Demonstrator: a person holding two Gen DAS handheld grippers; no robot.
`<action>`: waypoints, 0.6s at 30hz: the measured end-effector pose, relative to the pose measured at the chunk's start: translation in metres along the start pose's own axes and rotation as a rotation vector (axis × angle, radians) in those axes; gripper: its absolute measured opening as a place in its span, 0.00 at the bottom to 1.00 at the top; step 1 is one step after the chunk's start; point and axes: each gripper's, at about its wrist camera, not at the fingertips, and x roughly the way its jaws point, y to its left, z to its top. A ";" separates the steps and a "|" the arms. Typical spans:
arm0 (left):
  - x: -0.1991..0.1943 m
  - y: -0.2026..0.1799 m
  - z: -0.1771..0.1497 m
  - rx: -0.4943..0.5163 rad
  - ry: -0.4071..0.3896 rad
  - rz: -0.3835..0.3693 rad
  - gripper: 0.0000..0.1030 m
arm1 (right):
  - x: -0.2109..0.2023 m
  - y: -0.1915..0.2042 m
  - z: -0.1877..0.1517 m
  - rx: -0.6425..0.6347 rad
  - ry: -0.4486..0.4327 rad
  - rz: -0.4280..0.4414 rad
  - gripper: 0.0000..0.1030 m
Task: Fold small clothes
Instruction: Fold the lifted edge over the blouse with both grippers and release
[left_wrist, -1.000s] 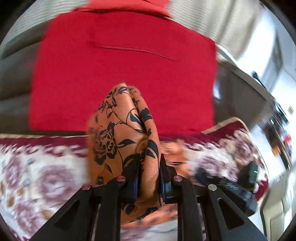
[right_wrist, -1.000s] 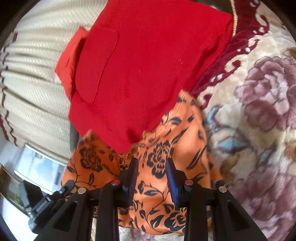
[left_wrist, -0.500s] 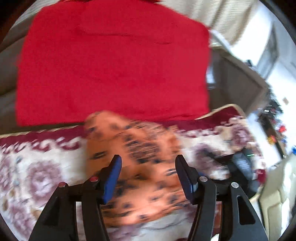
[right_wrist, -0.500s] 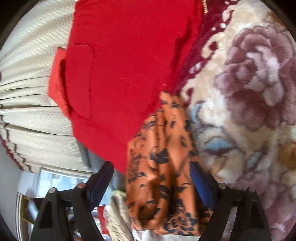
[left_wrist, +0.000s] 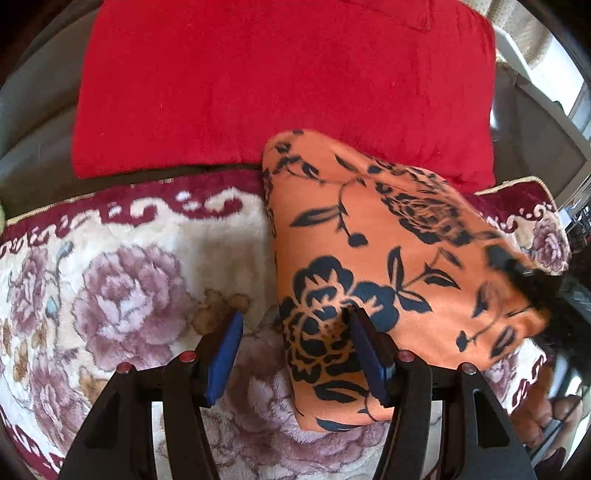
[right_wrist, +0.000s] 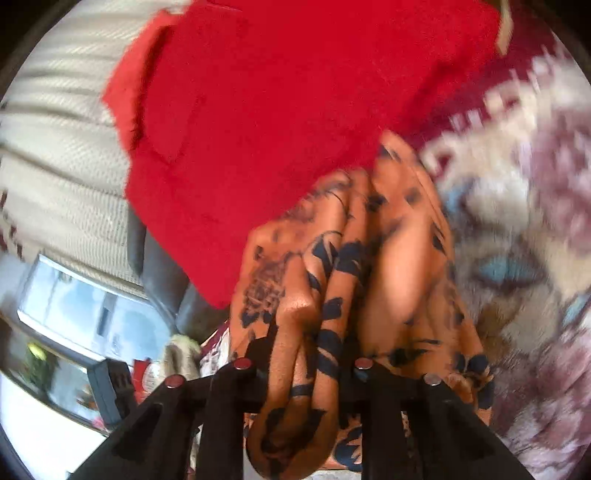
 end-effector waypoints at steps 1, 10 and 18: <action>-0.006 -0.002 0.002 0.010 -0.020 -0.002 0.59 | -0.011 0.009 0.000 -0.039 -0.039 0.011 0.19; 0.024 -0.049 -0.001 0.157 0.042 0.066 0.65 | -0.030 -0.043 0.003 0.067 0.023 -0.124 0.23; 0.013 -0.053 0.006 0.169 0.024 0.063 0.65 | -0.074 -0.045 0.026 0.097 -0.191 -0.065 0.25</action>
